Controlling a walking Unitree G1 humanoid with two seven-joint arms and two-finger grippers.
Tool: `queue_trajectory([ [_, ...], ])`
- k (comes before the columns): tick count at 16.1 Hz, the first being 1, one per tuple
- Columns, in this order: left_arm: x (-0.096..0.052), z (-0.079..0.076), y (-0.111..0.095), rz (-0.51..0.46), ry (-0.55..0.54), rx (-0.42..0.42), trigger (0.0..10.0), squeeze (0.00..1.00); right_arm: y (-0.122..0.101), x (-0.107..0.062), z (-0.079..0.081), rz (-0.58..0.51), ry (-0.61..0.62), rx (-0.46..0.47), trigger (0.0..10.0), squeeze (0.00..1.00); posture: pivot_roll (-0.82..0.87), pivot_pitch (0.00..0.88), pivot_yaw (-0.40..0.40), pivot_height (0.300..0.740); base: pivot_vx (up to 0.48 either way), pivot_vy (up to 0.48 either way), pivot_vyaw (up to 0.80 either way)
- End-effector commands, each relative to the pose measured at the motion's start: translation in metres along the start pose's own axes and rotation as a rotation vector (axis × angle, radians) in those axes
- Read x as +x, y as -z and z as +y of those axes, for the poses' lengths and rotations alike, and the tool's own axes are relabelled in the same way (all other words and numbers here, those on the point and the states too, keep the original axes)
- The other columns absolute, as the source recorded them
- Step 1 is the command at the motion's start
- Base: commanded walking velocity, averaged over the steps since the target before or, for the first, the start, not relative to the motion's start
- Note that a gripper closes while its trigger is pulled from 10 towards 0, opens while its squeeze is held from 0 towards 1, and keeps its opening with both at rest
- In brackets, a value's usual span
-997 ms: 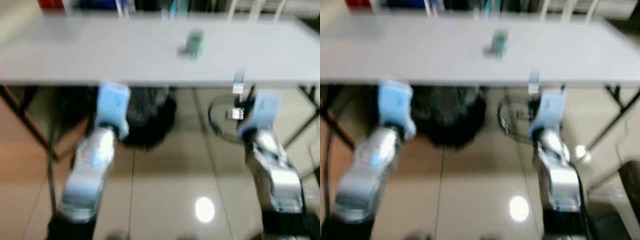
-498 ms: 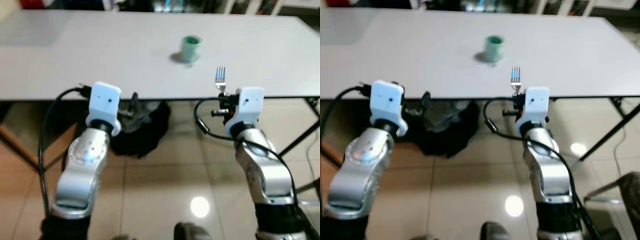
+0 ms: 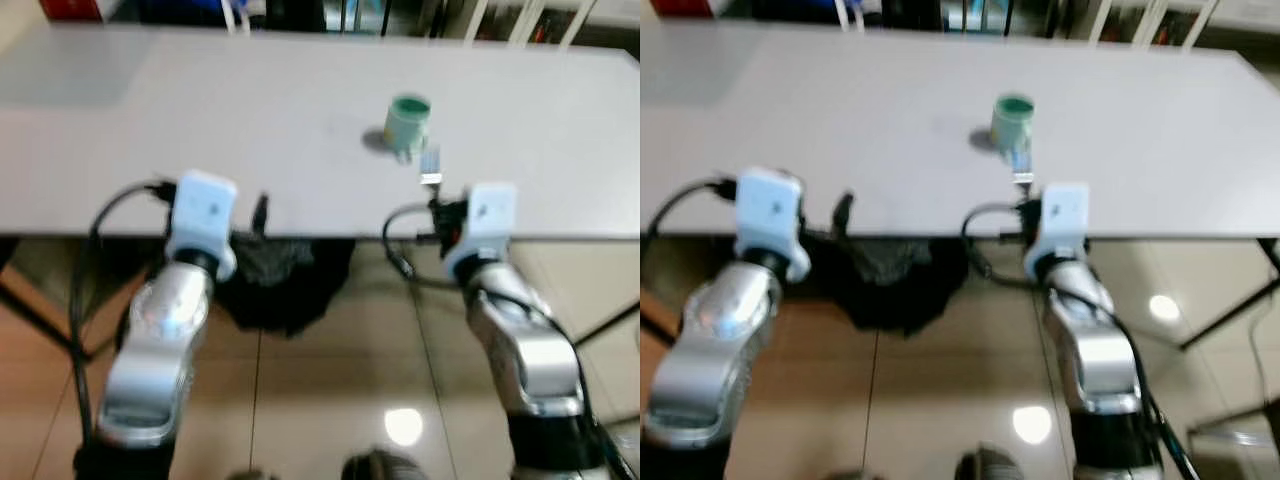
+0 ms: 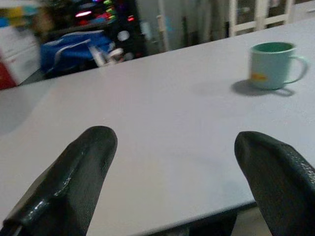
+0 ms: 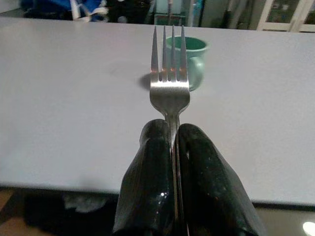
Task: Setting the table
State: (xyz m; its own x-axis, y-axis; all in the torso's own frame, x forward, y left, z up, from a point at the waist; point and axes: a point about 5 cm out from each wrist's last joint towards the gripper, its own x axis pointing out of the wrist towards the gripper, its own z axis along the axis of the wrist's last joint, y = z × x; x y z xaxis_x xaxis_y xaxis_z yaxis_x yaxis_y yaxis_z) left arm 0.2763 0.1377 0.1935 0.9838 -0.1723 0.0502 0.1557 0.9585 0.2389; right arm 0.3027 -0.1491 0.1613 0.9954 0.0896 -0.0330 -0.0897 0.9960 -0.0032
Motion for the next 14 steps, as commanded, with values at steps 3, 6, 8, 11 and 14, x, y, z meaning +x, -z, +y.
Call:
queue_trajectory([
  [3, -0.002, -0.012, -0.004, -0.012, 0.083, 0.005, 10.0, 0.0, 0.0, 0.001, -0.013, 0.006, 0.036, -0.016, 10.0, 0.0, -0.04, 0.134, -0.031, 0.74, 0.429, 0.0, 0.0],
  [6, -0.003, -0.013, -0.001, 0.001, 0.091, 0.004, 10.0, 0.0, 0.0, 0.006, -0.02, 0.019, 0.031, -0.039, 10.0, 0.0, -0.04, 0.144, -0.028, 0.74, 0.428, 0.0, 0.0],
  [8, -0.005, -0.02, -0.004, -0.007, 0.119, 0.006, 10.0, 0.0, 0.005, 0.007, -0.031, 0.041, 0.048, -0.046, 10.0, 0.0, -0.04, 0.153, -0.042, 0.74, 0.394, 0.0, 0.0],
  [11, -0.014, -0.028, -0.005, -0.03, 0.213, 0.012, 10.0, 0.0, 0.012, 0.009, -0.048, 0.093, 0.071, 0.0, 10.0, 0.0, -0.04, 0.163, -0.048, 0.74, 0.0, 0.0, 0.0],
  [14, -0.023, -0.036, -0.004, -0.028, 0.295, 0.0, 10.0, 0.0, 0.023, 0.007, -0.066, 0.157, 0.06, -0.081, 10.0, 0.0, -0.04, 0.171, -0.046, 0.74, 0.0, 0.0, 0.0],
])
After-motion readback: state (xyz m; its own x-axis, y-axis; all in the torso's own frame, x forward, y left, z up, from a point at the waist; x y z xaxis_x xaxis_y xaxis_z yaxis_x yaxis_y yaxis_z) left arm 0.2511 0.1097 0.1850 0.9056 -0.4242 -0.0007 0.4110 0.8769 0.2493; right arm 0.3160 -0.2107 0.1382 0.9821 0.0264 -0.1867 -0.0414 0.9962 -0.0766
